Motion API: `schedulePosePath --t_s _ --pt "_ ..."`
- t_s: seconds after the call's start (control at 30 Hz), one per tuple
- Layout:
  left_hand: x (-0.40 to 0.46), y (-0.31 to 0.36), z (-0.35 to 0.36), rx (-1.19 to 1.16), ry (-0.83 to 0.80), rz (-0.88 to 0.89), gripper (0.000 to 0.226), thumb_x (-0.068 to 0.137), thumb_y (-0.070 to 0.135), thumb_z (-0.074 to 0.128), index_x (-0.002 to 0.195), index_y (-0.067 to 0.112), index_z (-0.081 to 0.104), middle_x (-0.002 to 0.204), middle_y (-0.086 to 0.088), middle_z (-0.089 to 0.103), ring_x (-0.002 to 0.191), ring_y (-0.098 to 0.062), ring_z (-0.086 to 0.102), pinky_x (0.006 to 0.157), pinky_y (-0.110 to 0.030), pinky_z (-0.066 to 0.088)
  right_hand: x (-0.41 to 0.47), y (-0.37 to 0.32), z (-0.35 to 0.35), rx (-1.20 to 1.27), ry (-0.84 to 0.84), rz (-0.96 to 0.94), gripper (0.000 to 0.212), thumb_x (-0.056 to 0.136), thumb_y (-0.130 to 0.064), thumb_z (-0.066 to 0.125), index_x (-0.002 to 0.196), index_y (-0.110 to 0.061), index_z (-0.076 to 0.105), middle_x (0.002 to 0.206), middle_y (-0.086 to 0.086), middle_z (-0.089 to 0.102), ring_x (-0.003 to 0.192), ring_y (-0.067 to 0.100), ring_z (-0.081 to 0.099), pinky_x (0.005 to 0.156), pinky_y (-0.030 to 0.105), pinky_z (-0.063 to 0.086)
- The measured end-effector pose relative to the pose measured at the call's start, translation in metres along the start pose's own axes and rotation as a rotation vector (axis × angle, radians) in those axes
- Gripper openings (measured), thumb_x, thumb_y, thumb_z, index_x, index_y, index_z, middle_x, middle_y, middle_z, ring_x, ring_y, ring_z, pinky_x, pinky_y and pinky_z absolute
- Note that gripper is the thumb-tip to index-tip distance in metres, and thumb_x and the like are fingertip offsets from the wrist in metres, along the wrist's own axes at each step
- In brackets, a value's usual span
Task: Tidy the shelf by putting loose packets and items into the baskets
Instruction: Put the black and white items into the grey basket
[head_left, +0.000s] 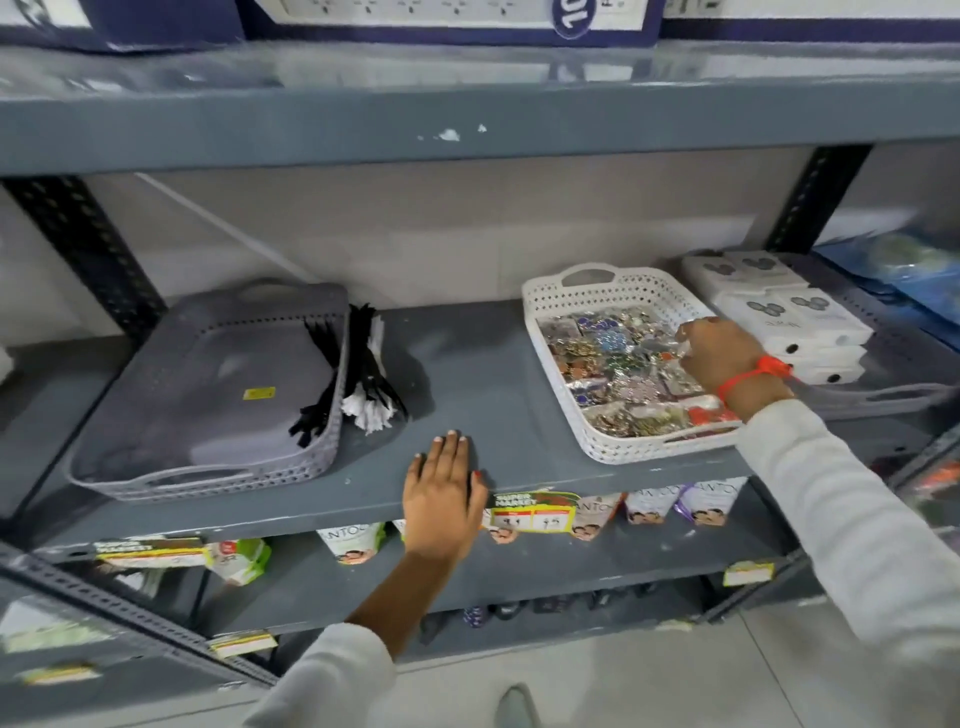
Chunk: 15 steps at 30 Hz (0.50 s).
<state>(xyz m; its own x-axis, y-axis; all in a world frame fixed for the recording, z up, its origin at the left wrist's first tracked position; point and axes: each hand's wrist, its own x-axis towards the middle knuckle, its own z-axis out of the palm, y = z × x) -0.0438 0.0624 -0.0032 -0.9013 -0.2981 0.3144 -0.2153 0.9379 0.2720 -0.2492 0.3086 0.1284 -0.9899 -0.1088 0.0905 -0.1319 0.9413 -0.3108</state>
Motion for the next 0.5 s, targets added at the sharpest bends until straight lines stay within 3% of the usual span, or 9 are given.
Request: schedulePosePath --t_s 0.13,0.23,0.33,0.4,0.5 --pt "0.009 -0.005 -0.017 -0.038 -0.038 0.024 0.051 0.079 0.036 0.038 0.108 0.008 0.069 0.112 -0.007 0.070 0.101 -0.022 0.066 0.083 -0.036 0.052 -0.038 -0.075 -0.010 0.085 0.207 -0.267 0.027 0.087 -0.014 0.061 0.106 0.005 0.063 0.098 0.032 0.064 0.089 0.042 0.064 0.075 0.043 0.054" --pt "0.023 -0.017 -0.034 -0.126 0.048 0.018 0.039 0.077 0.027 0.048 0.103 0.008 0.070 0.107 -0.008 0.071 0.095 -0.023 0.068 0.082 -0.033 0.052 -0.068 -0.112 0.026 0.239 0.282 -0.446 0.021 0.085 -0.014 0.063 0.094 0.004 0.068 0.087 0.030 0.068 0.079 0.041 0.067 0.068 0.041 0.055" --pt "0.048 -0.030 -0.050 -0.119 0.142 0.018 0.033 0.075 0.016 0.054 0.099 0.000 0.069 0.108 -0.019 0.068 0.100 -0.031 0.065 0.086 -0.039 0.051 -0.084 -0.136 0.073 0.308 0.029 -0.471 0.029 0.089 -0.023 0.057 0.111 -0.005 0.065 0.109 0.020 0.068 0.100 0.035 0.064 0.086 0.038 0.052" --pt "0.069 -0.036 -0.060 -0.121 0.182 -0.019 0.034 0.075 0.009 0.056 0.104 -0.005 0.065 0.115 -0.025 0.063 0.108 -0.037 0.059 0.094 -0.043 0.047 -0.091 -0.142 0.105 0.224 -0.100 -0.468 0.039 0.091 -0.030 0.053 0.123 -0.009 0.057 0.124 0.017 0.062 0.117 0.033 0.055 0.097 0.040 0.047" --pt "0.100 -0.039 -0.079 -0.009 0.028 -0.134 0.045 0.087 0.015 0.056 0.124 -0.010 0.048 0.132 -0.027 0.047 0.126 -0.038 0.039 0.109 -0.040 0.029 -0.098 -0.149 0.138 0.052 -0.207 -0.456 0.055 0.093 -0.043 0.043 0.140 -0.013 0.040 0.150 0.012 0.038 0.141 0.029 0.029 0.115 0.047 0.026"
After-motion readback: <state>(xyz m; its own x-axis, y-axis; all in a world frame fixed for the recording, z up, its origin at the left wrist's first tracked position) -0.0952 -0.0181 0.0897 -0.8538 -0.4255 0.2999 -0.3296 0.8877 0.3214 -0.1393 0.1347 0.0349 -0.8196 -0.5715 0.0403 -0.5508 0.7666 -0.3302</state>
